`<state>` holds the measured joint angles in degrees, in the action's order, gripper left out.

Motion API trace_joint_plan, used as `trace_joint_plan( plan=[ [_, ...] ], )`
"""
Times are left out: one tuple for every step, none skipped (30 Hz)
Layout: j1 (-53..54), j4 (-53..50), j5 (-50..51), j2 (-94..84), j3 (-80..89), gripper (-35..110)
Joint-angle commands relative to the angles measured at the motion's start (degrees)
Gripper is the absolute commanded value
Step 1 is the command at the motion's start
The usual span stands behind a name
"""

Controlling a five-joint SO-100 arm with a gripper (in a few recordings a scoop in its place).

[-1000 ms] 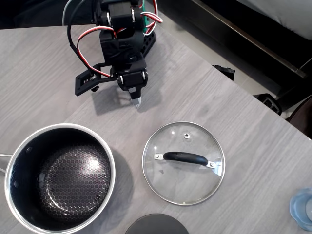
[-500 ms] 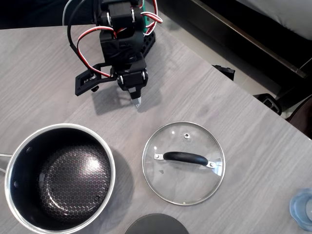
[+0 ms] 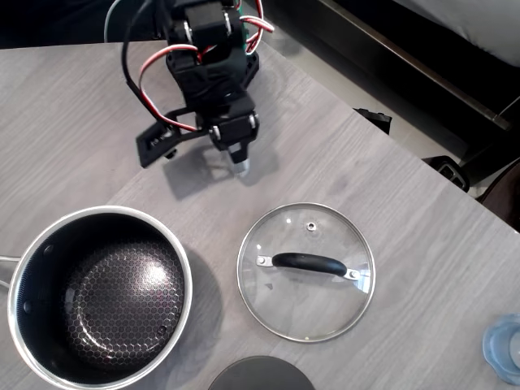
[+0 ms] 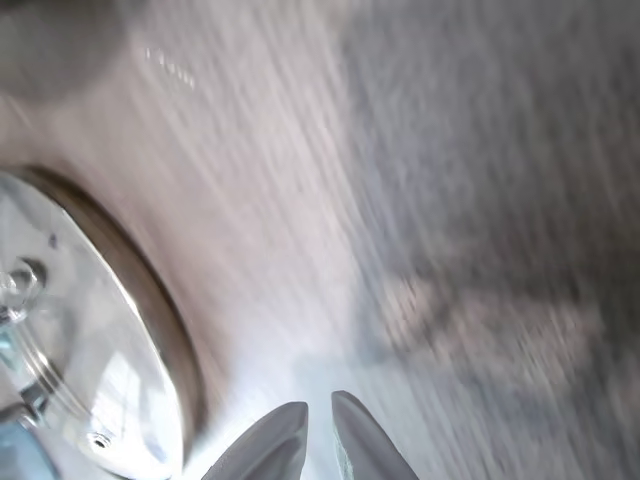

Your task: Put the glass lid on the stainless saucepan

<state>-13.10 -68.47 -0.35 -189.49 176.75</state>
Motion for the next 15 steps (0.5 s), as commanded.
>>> trace_joint_plan(
  plan=[
    [2.02, 4.57, -0.97, -1.67, -5.54, 0],
    [2.11, 5.71, -0.97, -1.67, -8.17, 0],
    [2.20, 7.38, -0.53, -1.32, -10.99, 0],
    [1.76, 9.76, 0.26, 0.18, -13.89, 0],
    [0.97, 12.39, 1.49, 3.60, -17.49, 0],
    [0.09, 14.50, 3.60, 9.23, -22.32, 0],
    [-1.41, 15.03, 5.45, 16.79, -28.56, 0],
    [-2.64, 14.50, 7.03, 25.05, -35.95, 0],
    [-3.69, 13.01, 8.79, 33.75, -43.86, 0],
    [-4.48, 11.25, 10.81, 41.92, -51.33, 0],
    [-5.45, 9.40, 12.39, 49.48, -58.80, 0],
    [-6.33, 7.38, 14.15, 56.60, -65.48, 0],
    [-7.29, 4.92, 15.82, 63.37, -72.25, 0],
    [-8.00, 2.37, 17.58, 69.61, -78.66, 0],
    [-8.61, -0.35, 19.51, 75.85, -84.81, 0]
  ],
)
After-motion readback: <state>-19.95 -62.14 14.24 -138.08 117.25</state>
